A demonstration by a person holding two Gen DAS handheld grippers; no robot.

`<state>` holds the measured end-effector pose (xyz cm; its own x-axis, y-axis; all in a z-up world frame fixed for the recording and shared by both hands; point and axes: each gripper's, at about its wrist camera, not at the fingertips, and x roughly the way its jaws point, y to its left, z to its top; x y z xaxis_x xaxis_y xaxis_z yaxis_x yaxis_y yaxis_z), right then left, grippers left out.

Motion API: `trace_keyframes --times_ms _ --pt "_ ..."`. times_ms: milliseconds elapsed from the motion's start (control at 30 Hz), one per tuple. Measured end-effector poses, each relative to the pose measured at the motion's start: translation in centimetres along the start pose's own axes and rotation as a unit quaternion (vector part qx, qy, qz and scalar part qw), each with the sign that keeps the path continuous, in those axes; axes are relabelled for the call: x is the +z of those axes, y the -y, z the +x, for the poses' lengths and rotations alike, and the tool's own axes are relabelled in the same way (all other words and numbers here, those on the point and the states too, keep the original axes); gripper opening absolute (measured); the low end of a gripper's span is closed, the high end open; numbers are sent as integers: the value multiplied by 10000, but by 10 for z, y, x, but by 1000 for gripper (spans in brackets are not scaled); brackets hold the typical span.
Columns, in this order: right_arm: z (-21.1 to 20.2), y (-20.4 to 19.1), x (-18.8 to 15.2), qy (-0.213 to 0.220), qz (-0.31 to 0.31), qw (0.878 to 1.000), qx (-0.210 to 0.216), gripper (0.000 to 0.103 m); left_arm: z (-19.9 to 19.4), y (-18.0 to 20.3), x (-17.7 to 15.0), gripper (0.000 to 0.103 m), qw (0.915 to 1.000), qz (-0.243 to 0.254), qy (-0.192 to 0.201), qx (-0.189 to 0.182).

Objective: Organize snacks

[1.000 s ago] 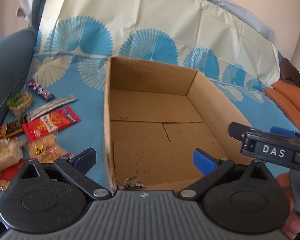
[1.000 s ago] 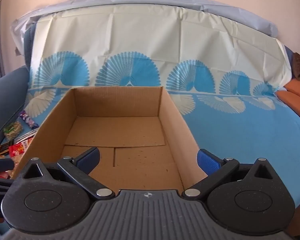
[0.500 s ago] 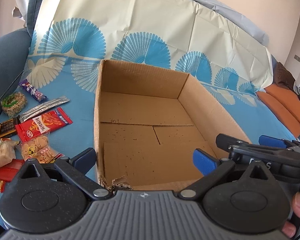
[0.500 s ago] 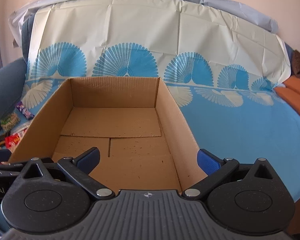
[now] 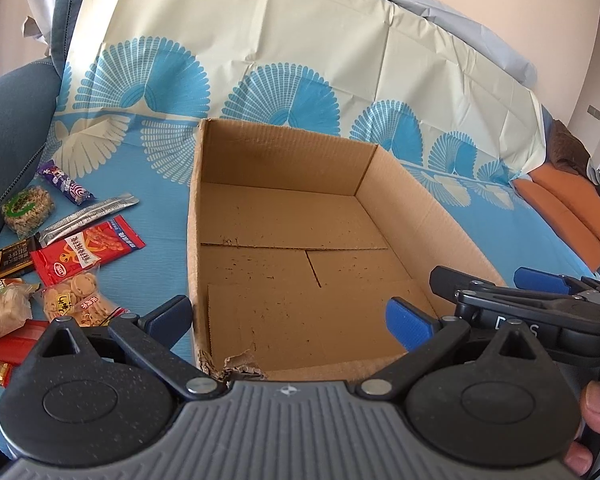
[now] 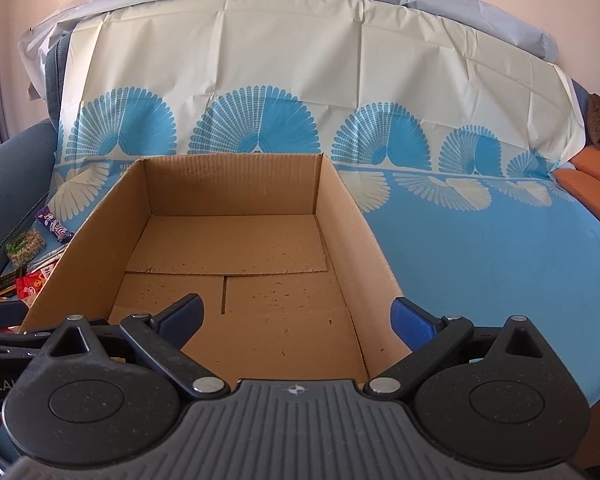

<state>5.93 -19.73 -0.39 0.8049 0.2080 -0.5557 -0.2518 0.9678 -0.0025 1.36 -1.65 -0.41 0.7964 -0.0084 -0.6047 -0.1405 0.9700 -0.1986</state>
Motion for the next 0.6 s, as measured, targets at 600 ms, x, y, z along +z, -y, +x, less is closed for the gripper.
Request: trace_keyframes --times_ms 600 --pt "0 0 0 -3 44 10000 48 98 0 1 0 103 10000 -4 -3 1"
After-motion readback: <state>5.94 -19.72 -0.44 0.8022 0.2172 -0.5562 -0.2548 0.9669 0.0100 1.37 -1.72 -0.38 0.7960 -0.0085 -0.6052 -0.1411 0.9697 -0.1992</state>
